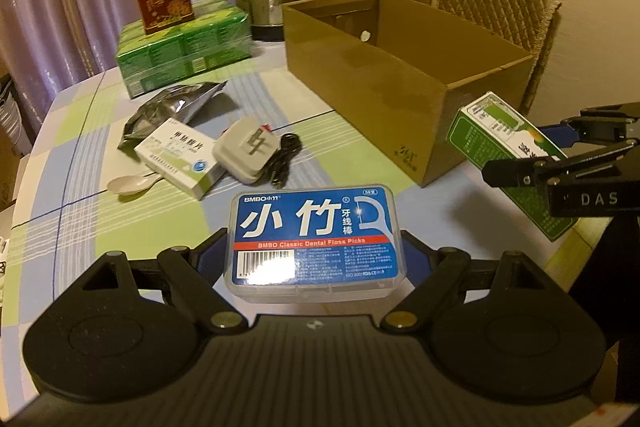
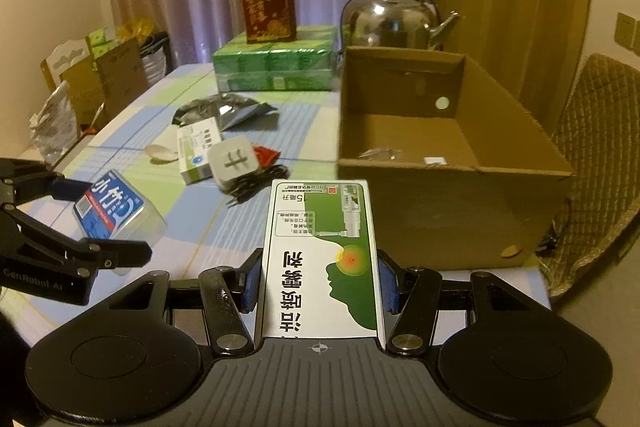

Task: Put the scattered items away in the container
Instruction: 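Carry the mouthwash box with the right tool while the left tool carries the floss box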

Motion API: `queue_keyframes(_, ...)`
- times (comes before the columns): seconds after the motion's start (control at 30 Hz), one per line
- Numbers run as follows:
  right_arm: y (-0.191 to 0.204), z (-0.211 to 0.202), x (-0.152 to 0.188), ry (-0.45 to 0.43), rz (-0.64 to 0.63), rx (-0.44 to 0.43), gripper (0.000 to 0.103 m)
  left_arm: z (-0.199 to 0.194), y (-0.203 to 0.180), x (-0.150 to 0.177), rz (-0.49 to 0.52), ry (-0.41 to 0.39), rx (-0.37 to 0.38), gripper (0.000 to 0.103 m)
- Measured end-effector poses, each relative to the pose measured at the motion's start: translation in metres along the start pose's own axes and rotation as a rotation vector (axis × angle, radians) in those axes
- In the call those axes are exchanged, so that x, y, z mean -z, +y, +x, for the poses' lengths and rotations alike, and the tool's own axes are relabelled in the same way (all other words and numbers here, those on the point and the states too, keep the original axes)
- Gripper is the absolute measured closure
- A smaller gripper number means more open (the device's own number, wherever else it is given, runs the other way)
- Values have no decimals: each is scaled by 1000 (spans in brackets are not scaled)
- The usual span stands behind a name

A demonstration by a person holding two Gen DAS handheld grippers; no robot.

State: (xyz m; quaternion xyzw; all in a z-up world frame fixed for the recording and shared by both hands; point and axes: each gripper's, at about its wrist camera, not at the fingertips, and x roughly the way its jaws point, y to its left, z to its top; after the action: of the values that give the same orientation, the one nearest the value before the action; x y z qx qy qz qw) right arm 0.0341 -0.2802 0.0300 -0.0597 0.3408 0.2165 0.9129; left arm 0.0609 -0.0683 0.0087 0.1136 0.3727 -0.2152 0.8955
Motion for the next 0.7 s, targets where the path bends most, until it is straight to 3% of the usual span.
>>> queue_keyframes(0.3,-42,-22,-26,-60,18,65,50,6,-27,-32,60,-33,73,20)
queue_keyframes(0.7,-105,-3,-89,-96,36,93,50,36,-70,-119,202,-112,135,20)
